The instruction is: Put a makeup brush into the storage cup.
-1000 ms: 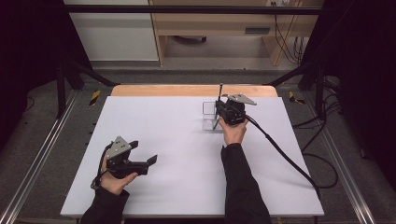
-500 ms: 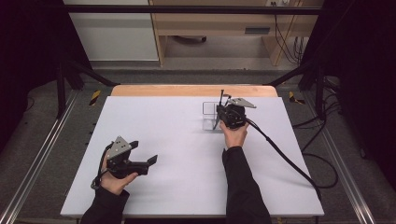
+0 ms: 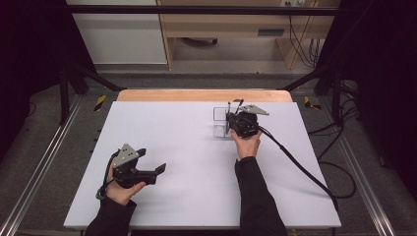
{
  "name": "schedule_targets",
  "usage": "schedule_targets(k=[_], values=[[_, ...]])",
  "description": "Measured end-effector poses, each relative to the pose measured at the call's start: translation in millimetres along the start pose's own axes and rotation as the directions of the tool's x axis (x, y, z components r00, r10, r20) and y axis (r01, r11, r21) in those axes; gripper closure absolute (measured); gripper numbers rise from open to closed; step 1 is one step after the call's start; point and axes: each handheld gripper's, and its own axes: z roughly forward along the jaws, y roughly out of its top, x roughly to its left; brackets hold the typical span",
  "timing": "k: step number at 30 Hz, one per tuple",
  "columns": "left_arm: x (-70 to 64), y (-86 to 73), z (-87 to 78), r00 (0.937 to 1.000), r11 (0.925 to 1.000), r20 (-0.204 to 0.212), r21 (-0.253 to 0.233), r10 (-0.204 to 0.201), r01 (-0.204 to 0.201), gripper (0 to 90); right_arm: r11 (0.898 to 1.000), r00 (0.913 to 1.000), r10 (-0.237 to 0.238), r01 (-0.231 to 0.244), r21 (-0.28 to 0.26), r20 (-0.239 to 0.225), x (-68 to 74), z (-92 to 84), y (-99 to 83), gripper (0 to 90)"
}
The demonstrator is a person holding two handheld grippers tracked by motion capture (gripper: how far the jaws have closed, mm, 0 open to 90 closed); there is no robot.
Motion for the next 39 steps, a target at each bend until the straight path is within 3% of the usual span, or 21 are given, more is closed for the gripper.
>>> schedule_targets(k=[12,29,39], values=[[1.5,-0.4,-0.3,1.0000,1.0000,-0.006,0.000,-0.005,0.005,6.8,0.999,0.9994,-0.014,0.012,-0.042,-0.031,5.6,-21.5,-1.9,68.2],[4.7,-1.8,-0.8,0.9998,0.9999,-0.015,0.005,-0.011,0.011,6.5,0.998,0.9913,-0.066,0.065,-0.014,-0.114,14.6,-53.7,-8.5,30.7],[5.6,-2.7,-0.8,0.9997,0.9999,-0.018,0.008,-0.013,0.013,6.3,0.996,0.9838,-0.094,0.094,-0.004,-0.153,21.7,-72.8,-16.4,15.5]])
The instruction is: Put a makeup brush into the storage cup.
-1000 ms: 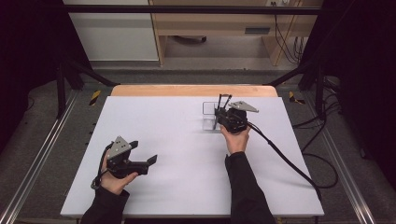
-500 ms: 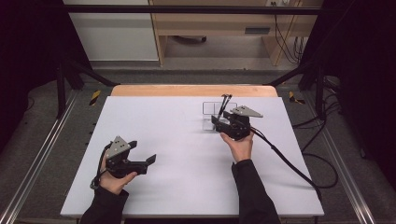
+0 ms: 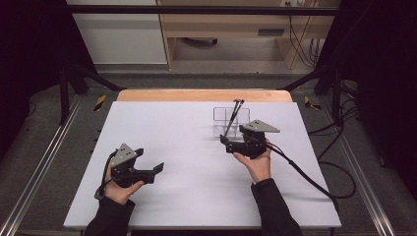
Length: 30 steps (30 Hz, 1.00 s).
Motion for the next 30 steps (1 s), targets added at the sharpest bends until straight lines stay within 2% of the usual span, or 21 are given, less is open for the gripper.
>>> schedule_targets(k=[9,21,30], values=[[0.1,-0.2,0.0,1.0000,1.0000,-0.003,0.003,0.002,-0.002,6.3,1.000,0.9993,-0.007,0.007,-0.002,-0.036,6.5,-16.3,-6.1,11.3],[-0.2,-0.7,-0.2,1.0000,1.0000,-0.005,0.006,0.006,-0.006,6.2,0.999,0.9977,-0.035,0.036,0.010,-0.057,12.1,-39.7,-17.0,5.4],[-1.1,-1.5,0.4,0.9999,0.9998,-0.005,0.014,0.012,-0.012,5.7,1.000,0.9980,-0.019,0.019,-0.008,-0.060,4.3,-55.7,-28.0,4.8]])
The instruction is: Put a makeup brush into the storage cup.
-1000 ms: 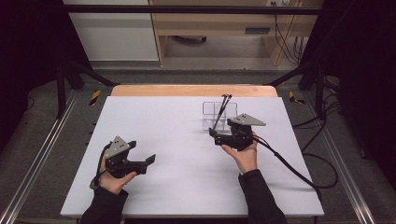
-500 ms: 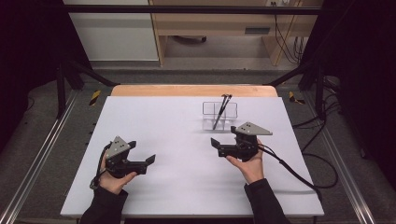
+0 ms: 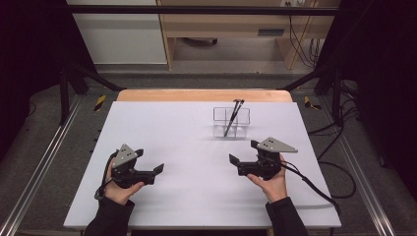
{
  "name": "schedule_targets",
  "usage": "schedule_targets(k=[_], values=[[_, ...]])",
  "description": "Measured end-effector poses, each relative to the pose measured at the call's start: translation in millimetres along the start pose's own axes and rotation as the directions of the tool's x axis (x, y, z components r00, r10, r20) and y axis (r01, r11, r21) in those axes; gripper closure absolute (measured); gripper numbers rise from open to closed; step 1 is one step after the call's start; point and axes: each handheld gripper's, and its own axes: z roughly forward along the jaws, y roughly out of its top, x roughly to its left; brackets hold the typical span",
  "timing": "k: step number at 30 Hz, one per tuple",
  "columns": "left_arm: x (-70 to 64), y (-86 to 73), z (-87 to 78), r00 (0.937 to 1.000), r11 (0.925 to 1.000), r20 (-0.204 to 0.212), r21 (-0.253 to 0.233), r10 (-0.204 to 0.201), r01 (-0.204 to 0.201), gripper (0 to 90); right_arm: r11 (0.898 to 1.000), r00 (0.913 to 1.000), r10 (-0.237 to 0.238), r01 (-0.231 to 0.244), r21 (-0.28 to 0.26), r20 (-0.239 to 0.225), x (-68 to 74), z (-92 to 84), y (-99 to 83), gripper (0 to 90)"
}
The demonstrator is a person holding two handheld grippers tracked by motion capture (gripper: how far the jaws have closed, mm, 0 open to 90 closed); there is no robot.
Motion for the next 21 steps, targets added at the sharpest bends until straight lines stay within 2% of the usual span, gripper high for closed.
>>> schedule_targets(k=[11,21], values=[[-1.4,-0.8,-0.1,1.0000,1.0000,0.000,0.004,0.007,-0.007,5.4,1.000,0.9996,0.023,-0.023,0.013,0.017,-10.7,-16.2,-19.3,4.4],[-1.1,-2.6,0.6,1.0000,0.9999,-0.003,0.006,0.009,-0.009,5.4,1.000,0.9996,0.010,-0.010,0.019,0.026,-11.0,-19.4,-22.2,4.2]])
